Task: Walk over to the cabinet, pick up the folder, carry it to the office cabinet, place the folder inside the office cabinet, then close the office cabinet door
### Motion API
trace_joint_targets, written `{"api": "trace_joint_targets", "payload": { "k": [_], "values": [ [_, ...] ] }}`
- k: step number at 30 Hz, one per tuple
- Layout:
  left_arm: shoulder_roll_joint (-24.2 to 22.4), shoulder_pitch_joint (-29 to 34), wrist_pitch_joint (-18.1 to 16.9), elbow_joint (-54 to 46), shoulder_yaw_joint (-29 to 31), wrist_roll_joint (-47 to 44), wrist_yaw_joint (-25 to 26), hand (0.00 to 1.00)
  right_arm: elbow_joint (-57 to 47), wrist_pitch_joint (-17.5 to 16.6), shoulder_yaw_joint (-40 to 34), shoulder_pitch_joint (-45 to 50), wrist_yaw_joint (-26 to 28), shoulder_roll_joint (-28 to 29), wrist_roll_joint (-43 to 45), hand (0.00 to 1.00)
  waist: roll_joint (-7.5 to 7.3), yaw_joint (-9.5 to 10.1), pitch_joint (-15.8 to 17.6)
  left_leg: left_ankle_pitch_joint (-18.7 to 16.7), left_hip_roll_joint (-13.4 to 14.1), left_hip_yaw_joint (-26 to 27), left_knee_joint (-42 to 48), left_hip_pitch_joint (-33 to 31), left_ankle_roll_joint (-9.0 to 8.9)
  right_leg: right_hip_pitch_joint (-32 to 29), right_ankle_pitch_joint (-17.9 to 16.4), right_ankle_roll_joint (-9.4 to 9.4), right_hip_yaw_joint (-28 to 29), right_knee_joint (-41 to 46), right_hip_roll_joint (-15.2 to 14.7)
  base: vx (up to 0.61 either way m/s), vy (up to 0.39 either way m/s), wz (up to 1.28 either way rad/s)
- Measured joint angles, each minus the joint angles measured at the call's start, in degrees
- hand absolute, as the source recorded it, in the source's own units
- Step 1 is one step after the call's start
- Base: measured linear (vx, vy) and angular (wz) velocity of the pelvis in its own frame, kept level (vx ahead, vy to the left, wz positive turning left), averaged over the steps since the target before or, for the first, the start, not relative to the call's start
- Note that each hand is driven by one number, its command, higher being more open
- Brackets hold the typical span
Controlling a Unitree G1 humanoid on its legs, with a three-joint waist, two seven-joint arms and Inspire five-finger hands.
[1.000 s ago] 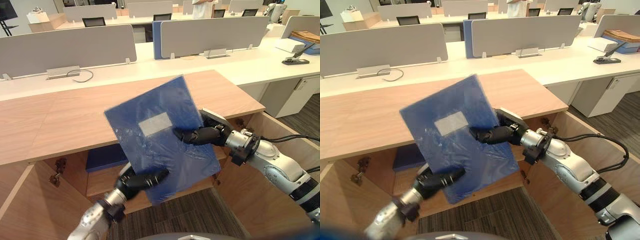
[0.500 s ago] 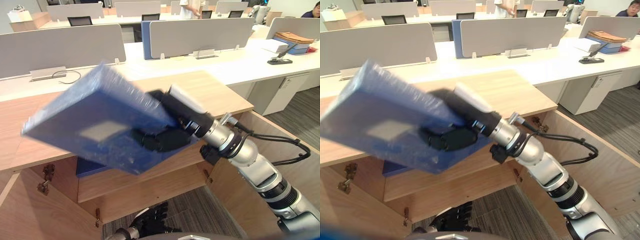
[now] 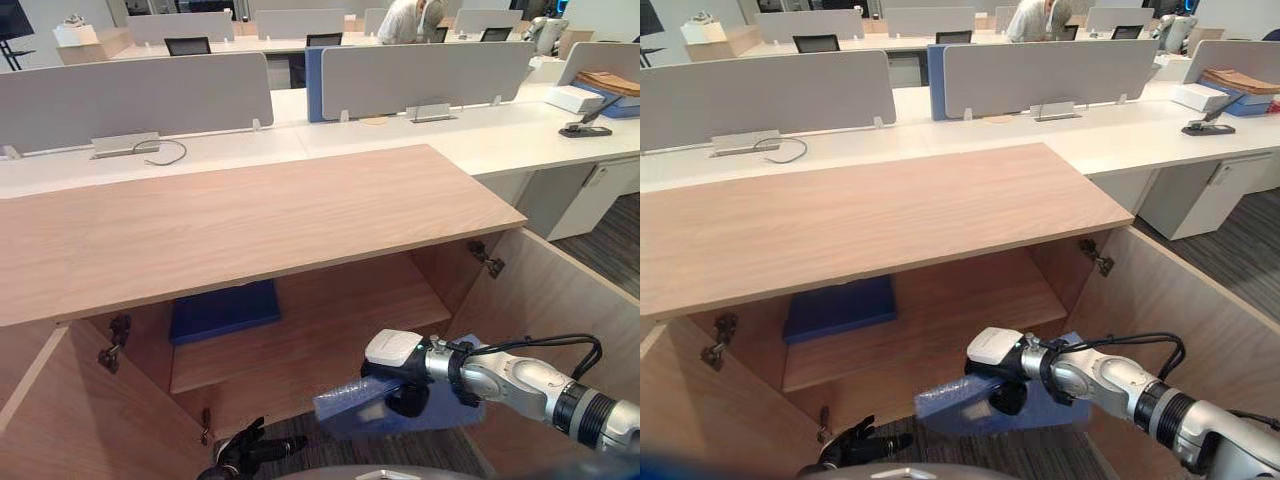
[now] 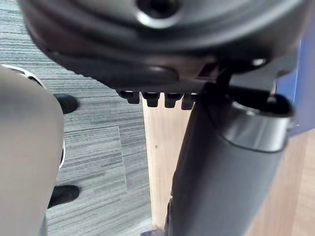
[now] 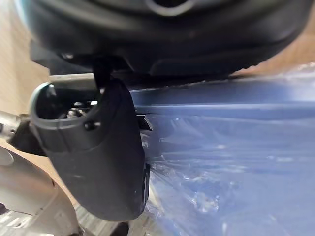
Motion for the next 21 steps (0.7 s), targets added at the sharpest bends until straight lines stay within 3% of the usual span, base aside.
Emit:
{"api": "trace_joint_targets", "payload": {
  "k": [4, 8, 9, 10, 11, 13, 16, 21],
  "values": [
    [0.1, 0.1, 0.0, 0.1, 4.8, 4.5, 1.9, 1.0, 5.3, 2.0, -4.6, 1.3, 2.4, 5.0, 0.2, 0.0, 0.11, 0.92, 1.7, 0.3, -0.1, -3.2, 0.0, -1.4, -0.21, -0.3, -0.3, -0.26, -2.2, -0.1, -0.2, -0.03, -0.015, 0.29],
    [-0.6, 2.7, 1.5, 1.9, 9.7, 8.5, 4.3, 1.0, 19.6, 9.3, -24.2, 3.3, 1.8, 20.4, 9.9, 0.0, 1.17, 1.12, 3.6, 1.1, -0.3, -6.8, 0.1, -4.9, 0.34, -1.8, -0.2, -0.29, -5.1, -0.9, -0.6, 0.0, -0.005, 0.36],
    [-1.6, 2.8, 1.3, 1.4, 11.7, 8.6, 5.3, 1.0, 23.2, 12.5, -31.6, 3.3, -0.5, 24.4, 14.5, 0.0, 1.62, 1.79, 4.0, 1.5, -0.4, -7.9, 0.2, -6.3, 0.39, -2.2, -0.2, -0.3, -6.3, -1.2, -0.8, 0.02, 0.008, 0.45],
    [-2.0, 2.6, 1.3, 1.0, 12.0, 8.7, 5.7, 1.0, 24.7, 13.8, -34.4, 3.2, -1.9, 26.0, 17.7, 0.0, 1.75, 2.4, 4.1, 1.5, -0.4, -8.4, 0.3, -6.8, 0.4, -2.4, -0.1, -0.33, -6.7, -1.3, -0.8, 0.04, 0.01, 0.4],
    [-2.4, 2.2, 1.2, 0.5, 12.1, 9.5, 6.5, 1.0, 28.0, 16.1, -40.2, 2.5, -5.2, 29.5, 24.7, 0.0, 2.05, 3.55, 4.3, 1.5, -0.3, -9.0, 0.4, -7.4, 0.43, -2.4, -0.1, -0.37, -7.4, -1.7, -0.8, 0.05, 0.007, 0.22],
    [-2.8, 2.1, 1.2, -0.6, 12.1, 10.3, 7.6, 1.0, 31.8, 17.1, -46.6, 0.7, -10.3, 34.1, 37.2, 0.0, 2.57, 3.76, 4.9, 1.5, -0.2, -9.7, 0.6, -8.1, 0.43, -2.5, -0.1, -0.45, -8.0, -2.1, -0.7, 0.06, 0.004, 0.16],
    [-3.4, 1.4, 1.2, -2.7, 11.1, 11.1, 9.6, 1.0, 33.6, 16.7, -52.0, -2.5, -15.5, 38.2, 71.0, 0.0, 3.53, 3.6, 7.6, 1.6, -0.2, -10.5, 1.3, -10.5, 0.53, -3.9, 0.1, -0.63, -8.5, -1.8, -0.7, 0.05, 0.008, 0.11],
    [-4.0, 1.4, 1.1, -4.5, 10.9, 12.8, 11.3, 1.0, 33.6, 13.4, -58.9, -3.2, -17.2, 41.7, 95.8, 0.0, 4.02, 3.72, 8.6, 1.9, -0.2, -13.2, 2.0, -12.8, 0.61, -4.7, 0.0, -0.79, -11.2, -1.0, -0.9, 0.03, 0.01, 0.28]
  ]
}}
